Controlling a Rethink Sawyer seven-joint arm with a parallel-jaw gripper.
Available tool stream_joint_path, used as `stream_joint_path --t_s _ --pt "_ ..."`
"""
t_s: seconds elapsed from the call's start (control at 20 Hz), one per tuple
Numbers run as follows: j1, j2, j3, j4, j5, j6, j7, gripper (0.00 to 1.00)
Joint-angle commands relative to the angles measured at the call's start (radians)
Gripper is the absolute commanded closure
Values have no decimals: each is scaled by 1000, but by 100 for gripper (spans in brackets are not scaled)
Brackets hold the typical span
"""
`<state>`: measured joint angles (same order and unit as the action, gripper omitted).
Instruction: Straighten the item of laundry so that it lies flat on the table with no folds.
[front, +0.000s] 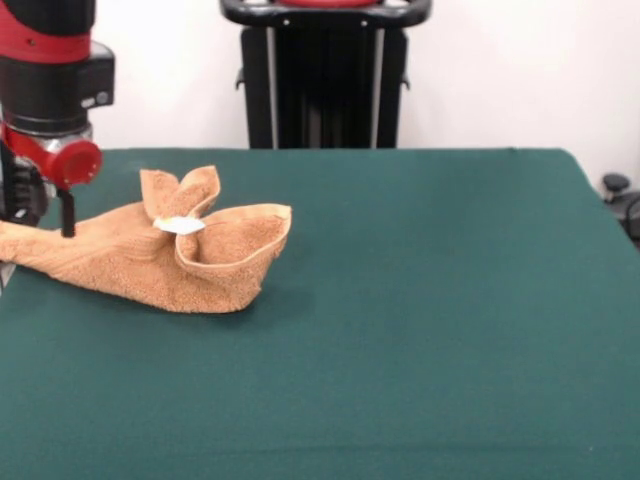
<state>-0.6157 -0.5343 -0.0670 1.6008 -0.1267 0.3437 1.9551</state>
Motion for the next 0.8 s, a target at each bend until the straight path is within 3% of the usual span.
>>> stream_joint_path --t_s 0.05,0.4,0.8 --pt "79 107 0 27 112 -51 289 0" --pt "146 92 -28 14 212 19 309 0" --pt "193 133 -63 80 250 -63 275 0"
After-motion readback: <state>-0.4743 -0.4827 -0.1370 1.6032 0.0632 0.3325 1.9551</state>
